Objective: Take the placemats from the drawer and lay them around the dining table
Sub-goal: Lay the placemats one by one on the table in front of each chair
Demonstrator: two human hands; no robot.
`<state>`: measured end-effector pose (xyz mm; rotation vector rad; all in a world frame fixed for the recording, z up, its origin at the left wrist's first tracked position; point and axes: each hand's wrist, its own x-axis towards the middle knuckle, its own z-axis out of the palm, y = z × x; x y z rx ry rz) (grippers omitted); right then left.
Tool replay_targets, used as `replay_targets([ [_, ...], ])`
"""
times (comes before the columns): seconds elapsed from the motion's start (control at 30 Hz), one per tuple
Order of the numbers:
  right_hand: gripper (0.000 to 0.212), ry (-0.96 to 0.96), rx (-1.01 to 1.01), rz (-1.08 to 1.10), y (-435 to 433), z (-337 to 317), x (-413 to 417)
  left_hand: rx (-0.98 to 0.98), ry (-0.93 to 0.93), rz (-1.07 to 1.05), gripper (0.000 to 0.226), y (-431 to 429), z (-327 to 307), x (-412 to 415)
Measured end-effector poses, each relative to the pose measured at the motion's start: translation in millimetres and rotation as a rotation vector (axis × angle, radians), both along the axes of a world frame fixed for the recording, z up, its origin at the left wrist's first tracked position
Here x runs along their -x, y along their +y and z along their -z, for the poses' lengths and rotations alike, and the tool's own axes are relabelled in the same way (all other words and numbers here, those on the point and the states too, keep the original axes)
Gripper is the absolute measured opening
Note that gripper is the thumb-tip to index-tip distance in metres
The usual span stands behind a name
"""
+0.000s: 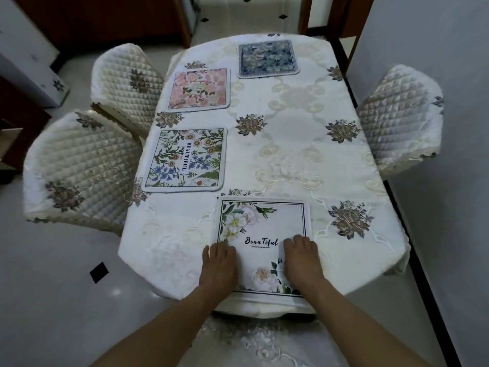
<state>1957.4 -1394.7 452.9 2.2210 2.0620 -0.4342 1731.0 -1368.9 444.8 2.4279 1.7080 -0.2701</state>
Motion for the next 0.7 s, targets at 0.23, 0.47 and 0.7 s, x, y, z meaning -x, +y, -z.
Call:
replay_targets([
  [0.23,0.046,0.052,-0.005,-0.193,-11,10,82,0.040,-0.057,0.101,0.043,-25,8,-18],
  [0.47,0.059,0.063,-0.007,-0.250,-30,33,63,0.040,-0.166,0.159,0.055,-32,32,6],
  [0.7,0.064,0.081,-0.055,-0.116,-56,48,-16,-0.013,-0.177,0.164,0.057,-30,34,40],
])
